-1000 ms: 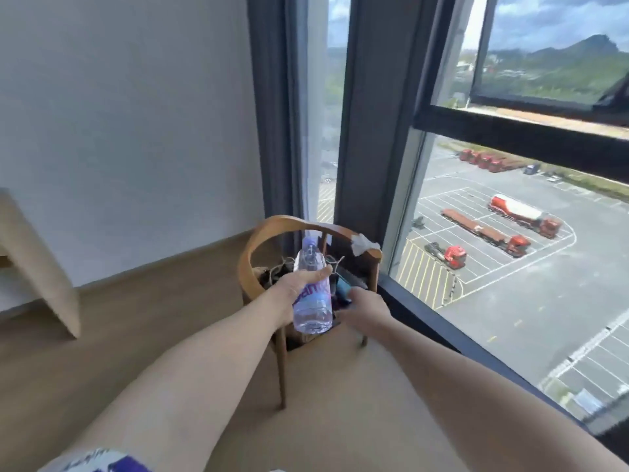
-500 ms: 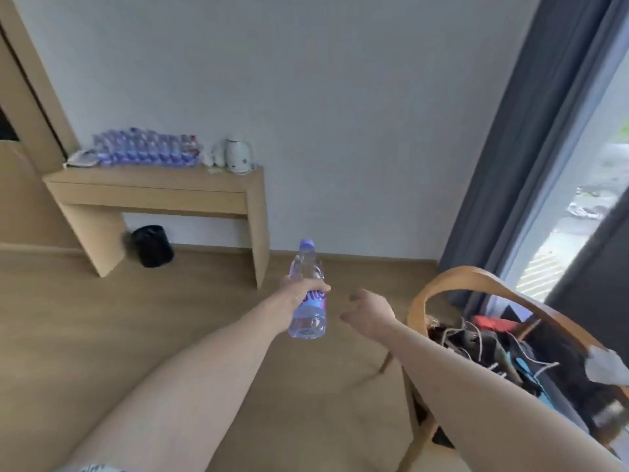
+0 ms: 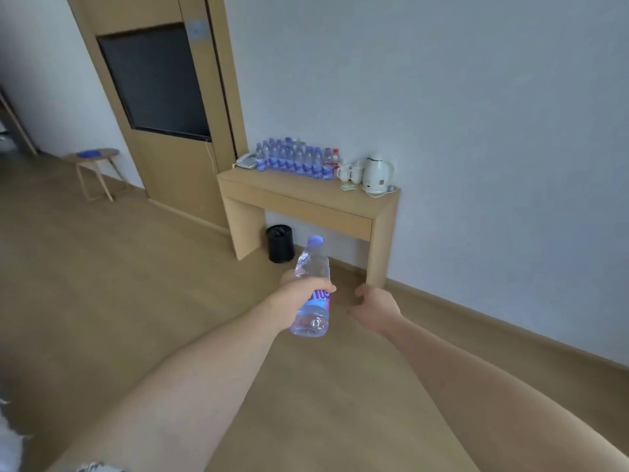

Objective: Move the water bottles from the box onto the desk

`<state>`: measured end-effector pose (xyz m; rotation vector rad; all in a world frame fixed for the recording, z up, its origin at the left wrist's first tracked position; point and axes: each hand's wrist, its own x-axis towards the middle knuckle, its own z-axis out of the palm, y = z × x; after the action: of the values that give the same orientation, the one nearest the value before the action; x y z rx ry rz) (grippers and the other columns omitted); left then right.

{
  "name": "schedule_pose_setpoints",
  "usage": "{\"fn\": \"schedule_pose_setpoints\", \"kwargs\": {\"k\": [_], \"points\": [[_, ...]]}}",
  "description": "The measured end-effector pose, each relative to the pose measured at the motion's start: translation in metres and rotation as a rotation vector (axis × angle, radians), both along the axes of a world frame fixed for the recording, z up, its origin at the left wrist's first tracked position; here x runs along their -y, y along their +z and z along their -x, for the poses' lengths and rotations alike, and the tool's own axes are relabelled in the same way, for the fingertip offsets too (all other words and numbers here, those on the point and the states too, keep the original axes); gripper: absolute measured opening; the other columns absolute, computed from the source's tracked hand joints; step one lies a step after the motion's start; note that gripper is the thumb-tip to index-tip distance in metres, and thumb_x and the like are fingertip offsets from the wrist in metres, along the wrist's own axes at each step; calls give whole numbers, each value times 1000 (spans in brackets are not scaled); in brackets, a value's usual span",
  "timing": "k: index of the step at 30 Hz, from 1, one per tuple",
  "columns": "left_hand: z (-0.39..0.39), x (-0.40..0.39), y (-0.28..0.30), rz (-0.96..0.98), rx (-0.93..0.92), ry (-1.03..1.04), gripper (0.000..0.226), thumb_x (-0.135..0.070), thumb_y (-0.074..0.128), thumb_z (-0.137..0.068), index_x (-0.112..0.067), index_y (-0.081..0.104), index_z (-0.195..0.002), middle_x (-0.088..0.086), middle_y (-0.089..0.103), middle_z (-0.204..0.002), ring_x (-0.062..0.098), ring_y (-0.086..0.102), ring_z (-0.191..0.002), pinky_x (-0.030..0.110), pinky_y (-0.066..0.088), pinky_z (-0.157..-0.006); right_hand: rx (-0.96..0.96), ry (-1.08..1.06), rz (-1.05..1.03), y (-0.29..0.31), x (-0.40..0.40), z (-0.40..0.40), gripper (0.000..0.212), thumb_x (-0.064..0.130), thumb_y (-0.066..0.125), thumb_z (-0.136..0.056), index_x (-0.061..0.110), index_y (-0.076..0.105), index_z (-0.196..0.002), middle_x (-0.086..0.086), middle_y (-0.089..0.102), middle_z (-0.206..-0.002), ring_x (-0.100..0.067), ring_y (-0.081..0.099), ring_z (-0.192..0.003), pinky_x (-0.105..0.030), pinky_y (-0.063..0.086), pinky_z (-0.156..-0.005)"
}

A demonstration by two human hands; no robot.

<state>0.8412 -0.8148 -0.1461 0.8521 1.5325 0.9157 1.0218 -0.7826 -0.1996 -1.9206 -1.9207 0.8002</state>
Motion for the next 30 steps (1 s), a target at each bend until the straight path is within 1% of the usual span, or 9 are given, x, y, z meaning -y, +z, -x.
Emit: {"fn": "schedule_pose_setpoints", "kwargs": {"k": [2,4,8,13,16,18,23,27,30], "points": [[20,-27,-1,3,2,43,53,-24,89,-69,-15,61,-113,7,71,-86,20,70,-59,23,51,-44,-1,37,3,0,-31,21,39,23,63,-85,13,58,-122,-4,64,-112,-26,65,-97,-38,59,-82],[40,-55,-3,19,10,65,50,-26,88,-69,-15,63,-110,7,69,-93,23,70,-69,24,52,-47,-1,61,3,-2,-63,42,39,25,64,-84,13,58,-121,-1,62,-106,-24,63,-92,-36,58,-79],[87,-120,-10,-22,-11,99,44,-22,89,-69,-16,64,-104,5,69,-84,21,69,-65,23,51,-46,3,98,-5,-7,-129,88,41,32,67,-81,18,58,-119,5,58,-96,-19,62,-87,-28,51,-66],[160,-218,-10,-71,-21,101,41,-23,93,-59,-20,68,-91,-1,71,-70,16,70,-53,22,51,-43,67,153,-55,0,-227,159,38,29,66,-86,15,59,-121,-1,63,-104,-23,61,-95,-30,51,-71],[206,-279,1,-81,-20,83,46,-26,93,-55,-20,69,-94,-3,72,-60,16,71,-51,24,53,-45,94,179,-74,14,-284,203,39,24,63,-90,13,57,-127,-7,64,-119,-26,61,-109,-29,48,-77],[232,-318,5,-87,-9,72,48,-24,94,-58,-18,69,-98,-2,73,-61,18,72,-53,25,53,-46,128,208,-107,24,-318,230,41,23,60,-92,15,55,-132,-10,60,-126,-26,55,-117,-29,43,-79],[284,-402,-2,-71,19,80,45,-23,93,-61,-13,70,-99,3,73,-62,20,71,-52,25,53,-45,188,254,-134,32,-390,284,37,19,54,-95,15,55,-132,-13,61,-125,-29,54,-118,-30,42,-79],[320,-462,-18,-44,48,78,48,-21,93,-61,-12,68,-101,7,74,-66,24,72,-54,27,55,-48,140,225,-95,21,-456,317,37,25,59,-92,15,58,-127,-14,61,-123,-29,55,-115,-30,44,-79],[343,-511,-33,-25,68,96,49,-24,95,-61,-13,68,-101,6,75,-67,24,72,-54,27,54,-47,98,210,-36,7,-511,340,48,31,65,-90,16,55,-134,-11,57,-127,-28,57,-115,-30,46,-82]]}}
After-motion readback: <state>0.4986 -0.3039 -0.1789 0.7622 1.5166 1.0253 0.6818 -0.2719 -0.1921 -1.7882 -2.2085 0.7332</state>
